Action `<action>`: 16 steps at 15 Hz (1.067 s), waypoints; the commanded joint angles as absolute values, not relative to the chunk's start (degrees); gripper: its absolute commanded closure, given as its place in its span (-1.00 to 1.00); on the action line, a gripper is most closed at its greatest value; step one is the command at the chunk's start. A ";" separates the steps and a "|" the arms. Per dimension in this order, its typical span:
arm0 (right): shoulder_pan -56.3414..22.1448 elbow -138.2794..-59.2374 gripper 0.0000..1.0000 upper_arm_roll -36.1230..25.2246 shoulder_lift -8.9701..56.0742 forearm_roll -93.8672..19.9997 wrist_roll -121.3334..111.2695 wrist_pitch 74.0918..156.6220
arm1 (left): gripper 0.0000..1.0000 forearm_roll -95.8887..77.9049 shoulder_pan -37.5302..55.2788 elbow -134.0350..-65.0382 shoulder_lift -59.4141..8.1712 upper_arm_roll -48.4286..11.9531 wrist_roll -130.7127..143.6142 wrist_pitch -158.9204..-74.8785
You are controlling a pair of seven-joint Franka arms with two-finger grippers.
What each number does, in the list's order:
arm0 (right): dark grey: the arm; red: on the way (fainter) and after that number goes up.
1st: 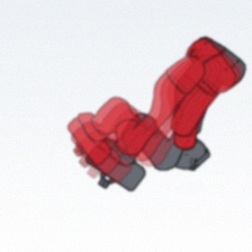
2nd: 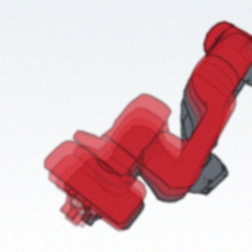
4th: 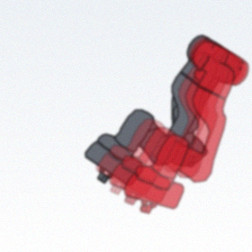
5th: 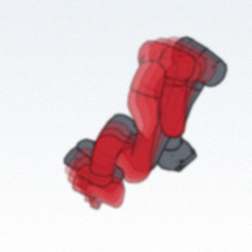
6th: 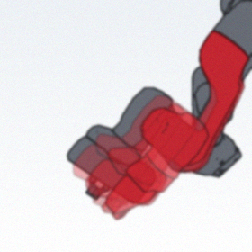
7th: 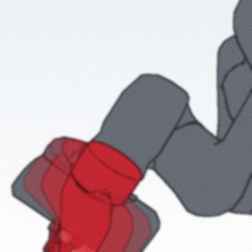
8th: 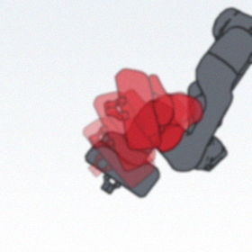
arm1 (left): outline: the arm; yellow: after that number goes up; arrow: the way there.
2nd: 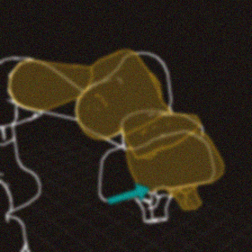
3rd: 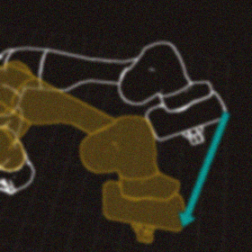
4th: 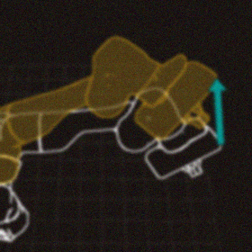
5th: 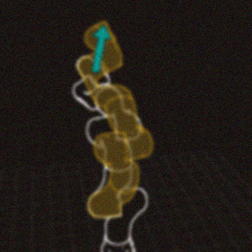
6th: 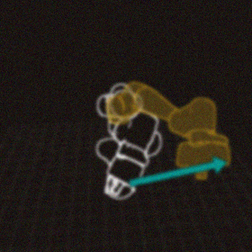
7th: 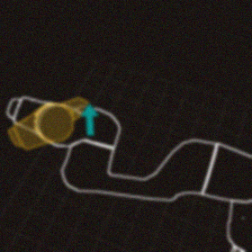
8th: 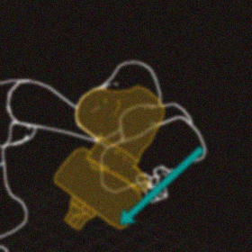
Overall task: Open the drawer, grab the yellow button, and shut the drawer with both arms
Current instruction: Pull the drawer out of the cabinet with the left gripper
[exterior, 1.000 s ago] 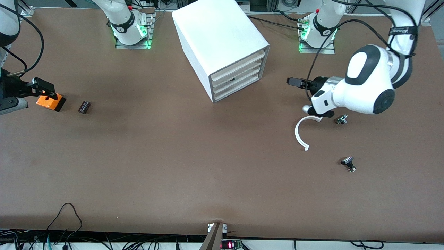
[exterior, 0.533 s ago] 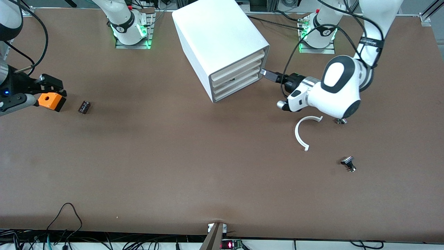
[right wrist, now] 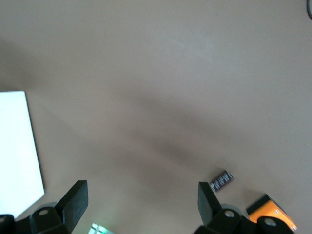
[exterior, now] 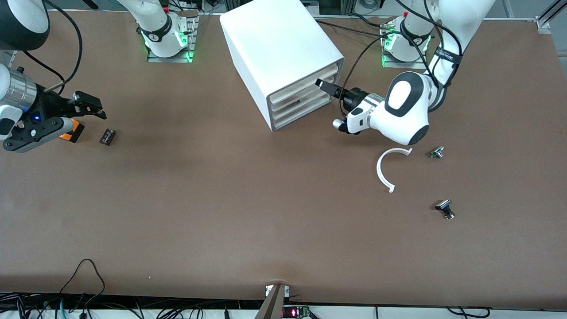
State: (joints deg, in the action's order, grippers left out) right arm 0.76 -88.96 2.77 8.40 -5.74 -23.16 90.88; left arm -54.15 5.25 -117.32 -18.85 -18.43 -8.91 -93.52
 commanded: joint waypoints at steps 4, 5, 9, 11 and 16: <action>-1.40 -87.71 -1.00 2.72 10.19 -8.62 -24.87 93.95 | -0.83 -58.27 5.19 -121.72 -17.76 -20.91 -10.63 -95.88; -2.62 -87.63 -1.00 2.72 10.54 -8.44 -25.83 94.56 | -0.75 -58.62 5.19 -121.99 -17.41 -21.88 -10.63 -96.85; -4.57 -87.54 -1.00 2.72 11.51 -8.17 -32.07 96.15 | 0.08 -59.41 5.19 -123.22 -17.14 -22.67 -10.72 -98.61; -5.79 -86.14 -1.00 2.64 12.12 -7.91 -31.99 96.50 | 0.42 -59.41 5.19 -123.40 -17.23 -22.68 -11.07 -98.70; -5.98 -85.87 -1.00 2.46 12.39 -6.77 -32.25 96.42 | 1.00 -58.89 5.01 -123.31 -17.49 -22.33 -10.99 -98.70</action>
